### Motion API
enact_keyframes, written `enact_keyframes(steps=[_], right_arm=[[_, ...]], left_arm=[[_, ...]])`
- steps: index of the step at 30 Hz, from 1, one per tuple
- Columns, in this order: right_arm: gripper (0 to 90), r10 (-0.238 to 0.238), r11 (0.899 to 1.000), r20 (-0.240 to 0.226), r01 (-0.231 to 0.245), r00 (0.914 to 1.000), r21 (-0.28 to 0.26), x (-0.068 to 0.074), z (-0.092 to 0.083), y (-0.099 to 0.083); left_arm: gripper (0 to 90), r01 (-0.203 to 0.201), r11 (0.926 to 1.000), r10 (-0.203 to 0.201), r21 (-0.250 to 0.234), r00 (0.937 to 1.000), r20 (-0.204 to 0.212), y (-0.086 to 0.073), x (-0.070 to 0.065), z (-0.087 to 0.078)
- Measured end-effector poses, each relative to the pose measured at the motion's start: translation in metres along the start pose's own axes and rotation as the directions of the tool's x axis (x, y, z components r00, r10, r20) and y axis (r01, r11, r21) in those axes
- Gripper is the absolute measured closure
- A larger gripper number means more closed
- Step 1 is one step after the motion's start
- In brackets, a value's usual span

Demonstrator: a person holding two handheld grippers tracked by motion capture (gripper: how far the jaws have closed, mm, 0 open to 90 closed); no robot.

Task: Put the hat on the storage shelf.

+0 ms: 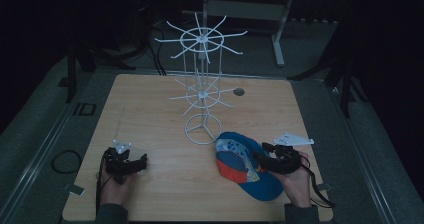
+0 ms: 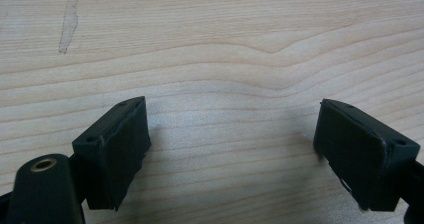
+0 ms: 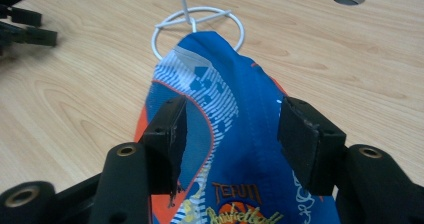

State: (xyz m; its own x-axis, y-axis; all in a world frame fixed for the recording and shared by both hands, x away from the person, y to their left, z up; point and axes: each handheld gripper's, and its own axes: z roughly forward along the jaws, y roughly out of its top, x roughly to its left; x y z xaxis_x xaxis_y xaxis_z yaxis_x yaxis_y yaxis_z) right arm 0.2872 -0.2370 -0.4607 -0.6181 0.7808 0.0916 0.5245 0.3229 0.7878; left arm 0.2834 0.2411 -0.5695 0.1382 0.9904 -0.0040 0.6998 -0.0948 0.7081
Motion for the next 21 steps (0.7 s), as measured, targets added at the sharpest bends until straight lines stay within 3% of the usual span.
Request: enact_keyframes(steps=[11,16,21], right_arm=[[46.1,-0.011,1.0,0.011,0.011,0.9999,0.023,-0.001,-0.002,0.004],[45.8,-0.063,0.994,0.017,0.062,0.9978,0.088,-0.001,0.001,0.011],[44.5,-0.09,0.989,0.02,0.087,0.9957,0.119,-0.004,0.001,0.018]], left_arm=[[15.0,-0.002,1.0,0.002,-0.003,1.0,0.009,0.0,-0.001,0.0],[15.0,-0.002,1.0,0.002,-0.003,1.0,0.009,0.0,-0.001,0.0],[15.1,-0.002,1.0,0.002,-0.003,1.0,0.009,0.0,-0.001,0.0]])
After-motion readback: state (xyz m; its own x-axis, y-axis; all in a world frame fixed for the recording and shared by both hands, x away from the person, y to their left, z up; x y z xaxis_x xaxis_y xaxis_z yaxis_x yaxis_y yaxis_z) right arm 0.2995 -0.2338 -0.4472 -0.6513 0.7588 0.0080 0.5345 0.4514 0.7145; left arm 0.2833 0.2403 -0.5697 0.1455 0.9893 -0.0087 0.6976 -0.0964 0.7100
